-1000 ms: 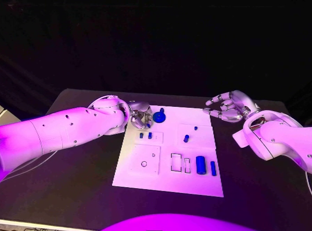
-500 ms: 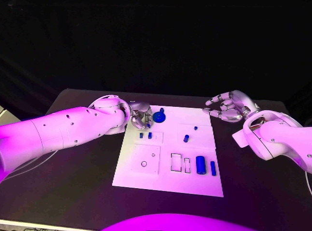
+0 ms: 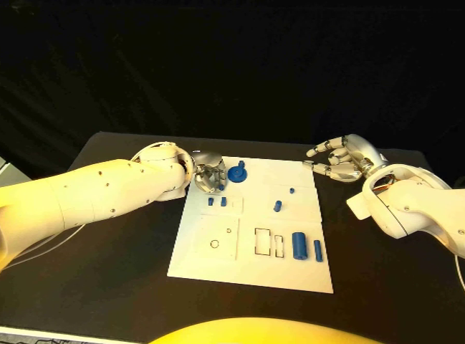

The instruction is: Assemble the parts on the task board

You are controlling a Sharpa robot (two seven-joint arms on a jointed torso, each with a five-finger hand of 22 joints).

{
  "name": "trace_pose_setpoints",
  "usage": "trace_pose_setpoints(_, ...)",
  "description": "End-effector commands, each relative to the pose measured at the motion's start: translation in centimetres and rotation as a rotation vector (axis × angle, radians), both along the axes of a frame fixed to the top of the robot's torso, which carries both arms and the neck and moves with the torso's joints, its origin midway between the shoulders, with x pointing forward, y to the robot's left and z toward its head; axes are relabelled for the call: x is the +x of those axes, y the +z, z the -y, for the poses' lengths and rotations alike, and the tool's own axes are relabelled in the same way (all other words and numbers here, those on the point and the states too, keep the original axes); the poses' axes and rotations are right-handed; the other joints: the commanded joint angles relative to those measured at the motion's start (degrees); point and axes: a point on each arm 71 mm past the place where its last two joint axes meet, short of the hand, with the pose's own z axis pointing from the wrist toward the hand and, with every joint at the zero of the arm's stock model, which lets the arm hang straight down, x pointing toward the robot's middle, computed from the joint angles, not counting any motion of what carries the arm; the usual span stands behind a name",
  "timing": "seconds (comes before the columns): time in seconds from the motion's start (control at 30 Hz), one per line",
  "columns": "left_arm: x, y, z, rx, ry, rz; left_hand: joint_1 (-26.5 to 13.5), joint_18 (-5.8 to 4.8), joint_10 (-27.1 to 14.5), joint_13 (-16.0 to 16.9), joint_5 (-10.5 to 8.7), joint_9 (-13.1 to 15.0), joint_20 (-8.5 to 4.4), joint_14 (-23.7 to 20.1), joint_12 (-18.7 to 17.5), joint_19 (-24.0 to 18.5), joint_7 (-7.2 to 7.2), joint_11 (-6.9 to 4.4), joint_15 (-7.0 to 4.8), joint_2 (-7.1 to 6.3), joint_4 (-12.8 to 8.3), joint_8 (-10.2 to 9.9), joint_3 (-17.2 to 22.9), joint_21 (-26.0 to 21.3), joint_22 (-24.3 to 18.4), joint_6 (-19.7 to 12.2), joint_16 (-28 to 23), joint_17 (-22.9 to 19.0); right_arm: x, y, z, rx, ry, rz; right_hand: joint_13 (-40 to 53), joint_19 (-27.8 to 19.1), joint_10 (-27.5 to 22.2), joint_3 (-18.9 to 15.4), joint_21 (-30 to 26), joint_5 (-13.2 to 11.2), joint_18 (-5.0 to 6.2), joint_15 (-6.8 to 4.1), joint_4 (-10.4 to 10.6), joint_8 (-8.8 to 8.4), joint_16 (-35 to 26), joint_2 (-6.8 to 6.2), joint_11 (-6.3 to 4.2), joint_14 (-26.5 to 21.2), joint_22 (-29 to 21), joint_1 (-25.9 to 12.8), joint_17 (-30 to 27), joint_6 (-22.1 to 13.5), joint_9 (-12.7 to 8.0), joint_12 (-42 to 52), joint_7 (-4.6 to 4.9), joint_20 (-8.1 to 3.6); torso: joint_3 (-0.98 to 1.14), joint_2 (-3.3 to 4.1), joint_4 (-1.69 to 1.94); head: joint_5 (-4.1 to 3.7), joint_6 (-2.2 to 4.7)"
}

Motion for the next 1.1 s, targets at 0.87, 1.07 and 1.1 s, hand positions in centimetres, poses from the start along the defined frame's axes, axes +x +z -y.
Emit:
trace_pose_setpoints(0.87,0.7,1.0,-3.1,-0.075,0.105,0.049,0.7,0.32,-1.8,1.0,0.13,-1.1,0.46,-5.3,-2.0,-3.2,0.26,0.94,0.34,-0.38,-0.1,-2.7,0.8,-4.4,-3.4,-5.1,-2.4,-7.7,0.7,-0.1,0.7,-0.087,0.035,0.052,-38.9,-6.0,-25.1,13.0,-27.9,-1.0,5.54,-0.45,-0.4,1.87,-11.3,-4.56,-0.26,-0.4,-1.0,4.6,-4.7,0.8,-0.2,-58.7,0.06,-0.8,-0.03,-0.06,-0.08,-0.89,0.63)
trace_pose_setpoints(1.07,0.6,2.5,-5.6,-0.368,0.253,-0.004,2.2,0.13,0.7,2.5,-0.27,-0.9,-0.01,-3.3,0.5,-1.6,0.64,0.4,-0.23,0.51,-1.5,-1.7,1.0,-2.7,-2.1,-3.3,-1.8,-6.0,1.4,-0.4,-0.1,-0.284,0.144,0.121,-53.1,-2.8,-22.4,20.3,-23.2,-3.1,4.6,0.0,-3.7,1.72,-8.3,-7.47,0.42,1.8,1.7,5.0,-0.5,2.1,-0.5,-70.3,0.07,-0.57,0.01,-0.03,-0.07,-1.8,1.22)
trace_pose_setpoints(1.1,0.5,2.8,-5.9,-0.428,0.27,-0.015,2.0,0.78,-0.5,2.4,-0.22,-1.0,0.03,-6.2,0.1,-4.6,0.91,0.72,0.1,0.38,-1.6,-1.7,0.8,-5.1,-4.2,-3.2,-3.8,-10.5,1.5,-0.6,-0.3,-0.328,0.167,0.133,-54.2,-2.7,-22.1,20.6,-22.9,-3.5,4.54,0.01,-4.2,1.69,-8.1,-7.53,0.43,1.9,1.9,4.7,-0.2,2.3,-0.5,-71.1,-0.04,-0.55,0.04,-0.05,-0.04,-2.06,1.27)
